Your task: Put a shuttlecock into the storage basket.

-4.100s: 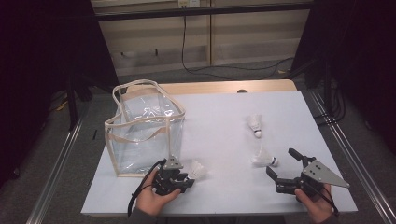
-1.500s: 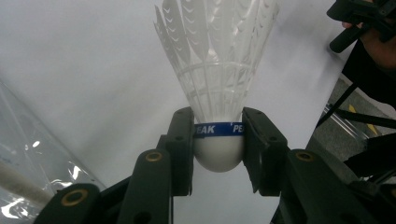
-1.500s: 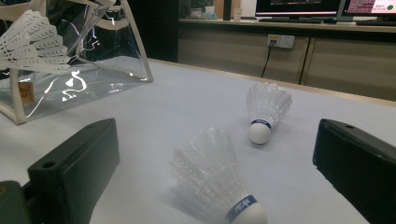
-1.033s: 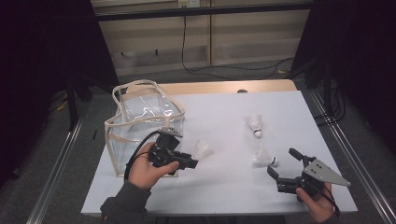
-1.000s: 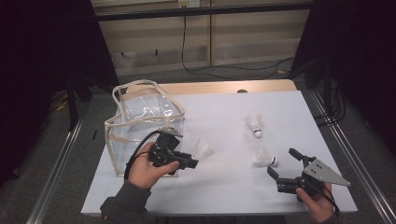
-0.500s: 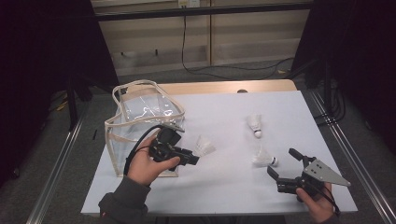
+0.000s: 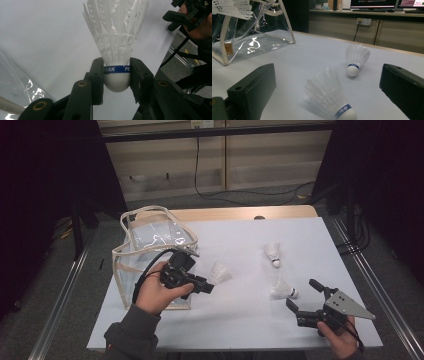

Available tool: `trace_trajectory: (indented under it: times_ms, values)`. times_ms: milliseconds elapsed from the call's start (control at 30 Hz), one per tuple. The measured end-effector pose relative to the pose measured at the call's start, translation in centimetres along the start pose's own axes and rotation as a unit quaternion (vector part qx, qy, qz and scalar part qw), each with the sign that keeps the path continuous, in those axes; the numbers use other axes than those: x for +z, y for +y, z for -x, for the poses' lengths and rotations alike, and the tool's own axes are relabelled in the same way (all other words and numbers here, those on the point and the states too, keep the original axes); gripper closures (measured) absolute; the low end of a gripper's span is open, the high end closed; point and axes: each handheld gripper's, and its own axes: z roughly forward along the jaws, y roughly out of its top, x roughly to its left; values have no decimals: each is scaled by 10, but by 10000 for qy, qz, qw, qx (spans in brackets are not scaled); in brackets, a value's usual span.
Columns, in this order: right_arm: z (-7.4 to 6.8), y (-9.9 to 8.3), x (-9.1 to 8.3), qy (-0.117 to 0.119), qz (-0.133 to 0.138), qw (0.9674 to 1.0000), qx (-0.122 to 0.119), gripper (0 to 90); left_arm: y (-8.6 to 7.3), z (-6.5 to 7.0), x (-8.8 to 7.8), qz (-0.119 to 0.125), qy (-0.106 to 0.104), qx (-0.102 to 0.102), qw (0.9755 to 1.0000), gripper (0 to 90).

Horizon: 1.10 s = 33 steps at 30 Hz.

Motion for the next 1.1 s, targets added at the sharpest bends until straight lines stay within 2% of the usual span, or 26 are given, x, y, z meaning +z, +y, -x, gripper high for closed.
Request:
trace_trajectory:
  times_ms: [167, 400, 433, 467, 567, 900, 1100]
  values:
    - [0, 0, 0, -2, 9, 10000, -21, 4, 3, -1, -2, -27, 5, 50, 10000, 658]
    - [0, 0, 0, 11, 1, 10000, -23, 4, 8, 0, -8, 49, -1, -4, 10000, 658]
    - [0, 0, 0, 7, 8, 10000, -22, 4, 9, 0, -9, 7, -8, 57, 10000, 658]
    - [0, 0, 0, 12, 13, 10000, -20, 4, 10, 1, -9, 47, 11, -3, 10000, 658]
    - [0, 0, 0, 12, 11, 10000, -18, 4, 13, 0, -10, -23, -7, 40, 10000, 658]
    - [0, 0, 0, 24, 22, 10000, -24, 5, 21, 0, -17, -32, -41, 19, 10000, 658]
    - [-1, 0, 0, 39, 27, 10000, -30, 5, 25, -1, -18, -22, -56, -44, 10000, 658]
